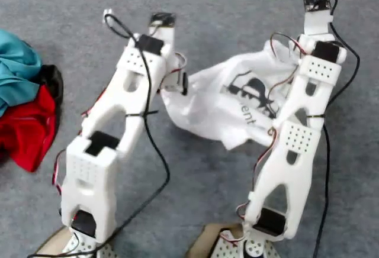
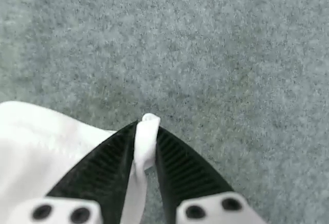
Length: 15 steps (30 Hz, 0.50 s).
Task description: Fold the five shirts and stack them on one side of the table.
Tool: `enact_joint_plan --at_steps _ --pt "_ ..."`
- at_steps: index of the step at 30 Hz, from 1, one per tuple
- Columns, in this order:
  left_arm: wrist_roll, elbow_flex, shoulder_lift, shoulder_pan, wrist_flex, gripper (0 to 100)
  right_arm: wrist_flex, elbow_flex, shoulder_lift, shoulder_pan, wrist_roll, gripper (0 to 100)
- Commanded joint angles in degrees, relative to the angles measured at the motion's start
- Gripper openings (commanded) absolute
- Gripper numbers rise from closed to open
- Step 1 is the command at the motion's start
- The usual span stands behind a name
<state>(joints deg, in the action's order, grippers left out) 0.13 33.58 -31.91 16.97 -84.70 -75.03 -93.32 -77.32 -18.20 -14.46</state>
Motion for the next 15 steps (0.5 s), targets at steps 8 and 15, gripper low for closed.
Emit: enact_joint_plan --at_steps 8,15 --pt "-21.27 15.38 -7.60 -0.79 -0.88 12 1.32 -2.24 0.57 -0.40 0.53 0.4" --pt "-25.76 16.26 -8.75 1.49 -5.80 14 1.32 -2.24 0.57 -0.22 0.44 0.4"
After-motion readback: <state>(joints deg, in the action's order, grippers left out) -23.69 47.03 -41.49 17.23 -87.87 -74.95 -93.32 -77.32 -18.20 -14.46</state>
